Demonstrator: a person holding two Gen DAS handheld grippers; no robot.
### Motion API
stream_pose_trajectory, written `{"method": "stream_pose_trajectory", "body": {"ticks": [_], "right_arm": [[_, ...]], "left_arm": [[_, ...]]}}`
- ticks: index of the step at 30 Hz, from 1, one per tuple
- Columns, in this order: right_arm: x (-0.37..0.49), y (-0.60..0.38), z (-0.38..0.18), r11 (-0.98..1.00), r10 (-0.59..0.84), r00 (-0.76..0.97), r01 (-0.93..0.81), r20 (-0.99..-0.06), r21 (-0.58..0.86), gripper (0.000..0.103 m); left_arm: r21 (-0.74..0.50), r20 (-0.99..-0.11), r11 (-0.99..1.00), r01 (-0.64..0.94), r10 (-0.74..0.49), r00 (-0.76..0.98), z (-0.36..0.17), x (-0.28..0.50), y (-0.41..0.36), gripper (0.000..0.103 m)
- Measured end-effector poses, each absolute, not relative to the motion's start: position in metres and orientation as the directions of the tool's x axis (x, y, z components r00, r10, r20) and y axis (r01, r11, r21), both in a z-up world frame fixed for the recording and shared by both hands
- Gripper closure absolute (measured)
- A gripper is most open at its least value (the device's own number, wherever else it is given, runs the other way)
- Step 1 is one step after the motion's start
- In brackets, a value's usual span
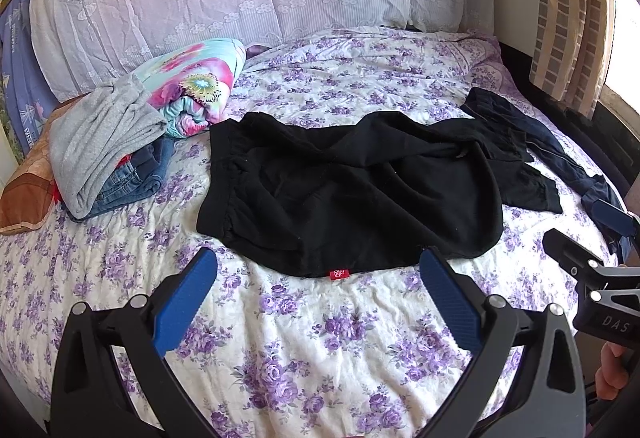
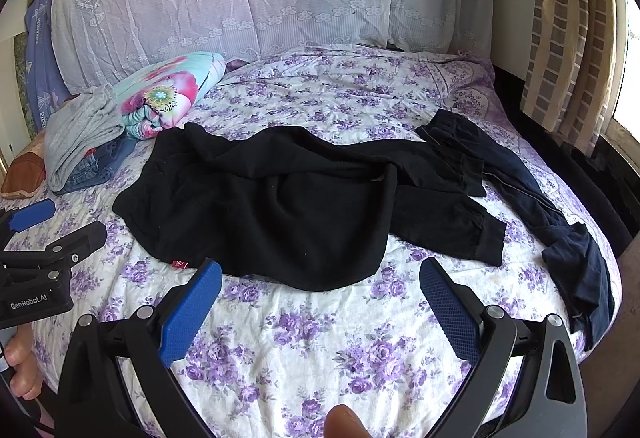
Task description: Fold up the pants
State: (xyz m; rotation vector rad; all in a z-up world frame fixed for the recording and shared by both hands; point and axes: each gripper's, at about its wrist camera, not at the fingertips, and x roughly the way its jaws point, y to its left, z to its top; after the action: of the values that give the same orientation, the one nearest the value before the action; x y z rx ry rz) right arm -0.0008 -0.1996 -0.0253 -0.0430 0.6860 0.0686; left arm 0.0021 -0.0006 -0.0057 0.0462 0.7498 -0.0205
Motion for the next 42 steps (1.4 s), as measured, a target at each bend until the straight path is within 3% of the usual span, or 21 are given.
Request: {"method": "stream_pose_trajectory", "body": {"ticks": [42], "right_arm": [[-0.0020, -0.1979, -0.0223, 0.997, 0.046, 0.773, -0.074, -0.633, -0.017, 0.003]], "left_arm": [[0.033, -0.685, 0.999, 0.040, -0.007, 0.729, -0.0006, 0.0028, -0.0006, 0.004]]}}
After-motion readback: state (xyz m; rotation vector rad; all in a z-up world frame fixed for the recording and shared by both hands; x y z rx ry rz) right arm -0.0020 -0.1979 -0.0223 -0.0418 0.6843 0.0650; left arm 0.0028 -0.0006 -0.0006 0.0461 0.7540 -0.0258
